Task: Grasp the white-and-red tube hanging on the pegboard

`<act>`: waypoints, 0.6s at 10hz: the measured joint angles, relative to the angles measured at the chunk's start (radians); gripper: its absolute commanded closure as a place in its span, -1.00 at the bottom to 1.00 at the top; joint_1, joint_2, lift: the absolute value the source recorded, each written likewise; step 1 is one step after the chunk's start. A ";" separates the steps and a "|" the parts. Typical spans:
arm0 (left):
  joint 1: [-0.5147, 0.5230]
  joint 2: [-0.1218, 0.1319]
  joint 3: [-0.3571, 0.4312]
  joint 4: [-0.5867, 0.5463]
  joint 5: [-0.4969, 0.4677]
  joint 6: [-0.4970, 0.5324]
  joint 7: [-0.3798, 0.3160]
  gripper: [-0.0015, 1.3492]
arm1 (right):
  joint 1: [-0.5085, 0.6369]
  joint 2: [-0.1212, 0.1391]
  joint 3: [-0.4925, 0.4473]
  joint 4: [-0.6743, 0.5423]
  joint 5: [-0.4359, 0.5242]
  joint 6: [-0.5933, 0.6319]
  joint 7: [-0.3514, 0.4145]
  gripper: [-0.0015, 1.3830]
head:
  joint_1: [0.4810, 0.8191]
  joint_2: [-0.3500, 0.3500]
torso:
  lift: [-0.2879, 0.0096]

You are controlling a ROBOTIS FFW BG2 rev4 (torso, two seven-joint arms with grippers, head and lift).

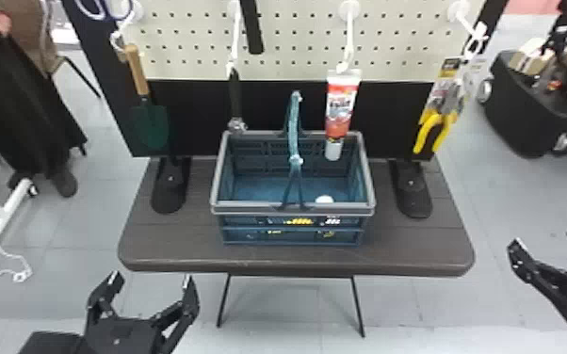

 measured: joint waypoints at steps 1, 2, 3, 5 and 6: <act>0.000 0.000 0.000 0.000 0.001 0.000 0.000 -0.70 | 0.000 0.000 0.000 -0.004 0.002 0.008 0.000 -0.70 | 1.00 0.02 | 0.27; 0.000 0.001 0.000 0.000 0.001 0.001 0.000 -0.70 | -0.001 0.000 0.000 -0.005 0.004 0.012 0.000 -0.70 | 1.00 0.02 | 0.27; 0.000 0.002 0.000 0.000 0.001 0.002 0.000 -0.70 | -0.002 0.000 0.000 -0.005 0.004 0.016 0.000 -0.70 | 1.00 0.02 | 0.27; 0.000 0.003 -0.001 0.000 0.001 0.002 0.000 -0.70 | -0.005 0.000 0.000 -0.005 0.005 0.017 0.000 -0.70 | 1.00 0.02 | 0.27; 0.000 0.003 -0.001 0.000 0.001 0.002 0.000 -0.70 | -0.013 0.000 0.001 -0.005 0.011 0.023 0.010 -0.70 | 1.00 0.02 | 0.27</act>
